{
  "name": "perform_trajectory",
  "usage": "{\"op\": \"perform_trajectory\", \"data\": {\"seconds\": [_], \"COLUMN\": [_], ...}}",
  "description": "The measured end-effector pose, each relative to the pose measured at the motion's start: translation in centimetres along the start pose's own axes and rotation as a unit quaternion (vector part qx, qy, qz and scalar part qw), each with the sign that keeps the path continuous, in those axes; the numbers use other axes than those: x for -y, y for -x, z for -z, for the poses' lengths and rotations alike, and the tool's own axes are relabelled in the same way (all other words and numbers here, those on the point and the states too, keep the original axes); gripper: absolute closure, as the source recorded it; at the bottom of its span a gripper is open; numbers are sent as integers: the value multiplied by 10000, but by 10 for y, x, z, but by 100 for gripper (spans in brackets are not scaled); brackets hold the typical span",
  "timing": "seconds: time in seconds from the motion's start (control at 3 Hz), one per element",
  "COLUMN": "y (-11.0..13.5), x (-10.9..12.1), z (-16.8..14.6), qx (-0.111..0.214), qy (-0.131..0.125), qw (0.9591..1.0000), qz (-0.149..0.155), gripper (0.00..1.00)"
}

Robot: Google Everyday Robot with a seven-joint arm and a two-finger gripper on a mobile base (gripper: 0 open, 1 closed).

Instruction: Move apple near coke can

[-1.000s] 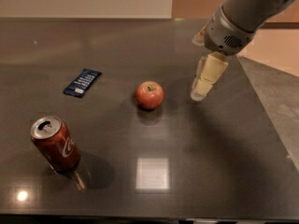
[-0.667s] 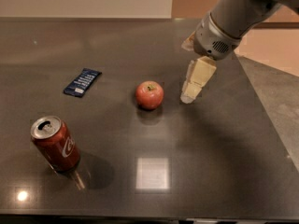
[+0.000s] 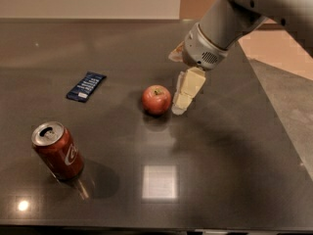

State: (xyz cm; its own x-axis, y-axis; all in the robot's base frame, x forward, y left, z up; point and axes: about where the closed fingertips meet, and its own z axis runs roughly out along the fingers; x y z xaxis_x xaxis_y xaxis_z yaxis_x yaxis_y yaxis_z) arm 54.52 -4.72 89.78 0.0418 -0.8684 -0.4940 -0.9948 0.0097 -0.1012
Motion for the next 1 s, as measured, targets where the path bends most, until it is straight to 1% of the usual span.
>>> {"op": "perform_trajectory", "data": {"seconds": [0.33, 0.67, 1.0], "y": [12, 18, 22], "x": [-3, -5, -6], "z": [-18, -36, -50], "qx": [91, 98, 74], "qy": [189, 330, 418], "qw": [9996, 9989, 9984], "qz": [181, 317, 378], "gripper": [0, 0, 0]}}
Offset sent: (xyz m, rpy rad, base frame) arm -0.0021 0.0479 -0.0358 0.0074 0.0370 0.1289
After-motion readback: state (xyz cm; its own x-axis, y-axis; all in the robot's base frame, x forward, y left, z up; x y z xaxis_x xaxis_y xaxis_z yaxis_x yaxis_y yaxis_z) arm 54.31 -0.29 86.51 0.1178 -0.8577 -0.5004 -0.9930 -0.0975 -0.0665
